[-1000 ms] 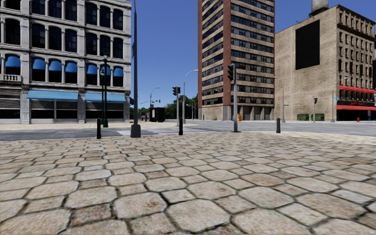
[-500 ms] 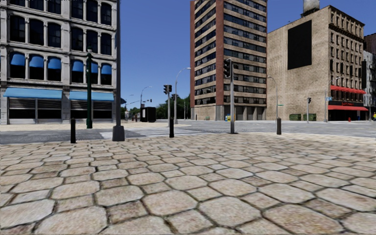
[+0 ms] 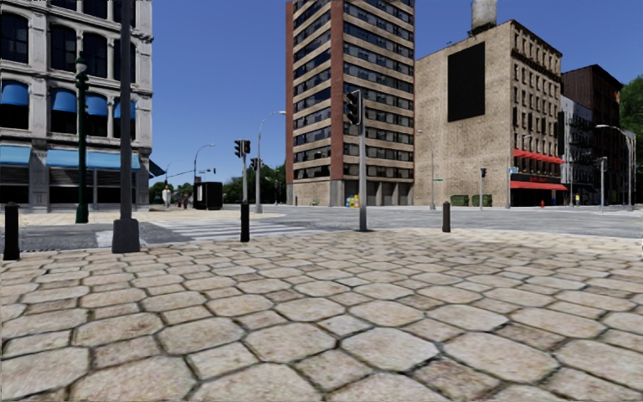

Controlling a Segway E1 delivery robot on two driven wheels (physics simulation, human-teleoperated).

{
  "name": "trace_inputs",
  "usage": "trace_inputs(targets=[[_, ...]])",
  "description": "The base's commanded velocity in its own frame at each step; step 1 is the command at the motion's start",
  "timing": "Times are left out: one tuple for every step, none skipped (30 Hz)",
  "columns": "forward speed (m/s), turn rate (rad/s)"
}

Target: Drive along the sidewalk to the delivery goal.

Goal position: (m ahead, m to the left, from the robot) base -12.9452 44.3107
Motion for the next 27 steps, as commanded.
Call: trace_inputs(targets=[[1.98,-0.33],[1.98,-0.33],[1.98,-0.33],[1.98,-0.33],[1.98,-0.33],[1.98,-0.33],[1.98,-0.33],[1.98,-0.33],[1.98,-0.33],[1.98,-0.33],[1.98,-0.33],[1.98,-0.33],[1.98,-0.33],[1.98,-0.30],[1.98,-0.30],[1.98,0.00],[1.98,0.00],[1.98,0.00],[1.98,0.00],[1.98,0.00],[1.98,0.00],[1.98,0.00],[1.98,0.00],[1.98,0.00],[1.98,0.00],[1.98,0.00],[1.98,0.00]])
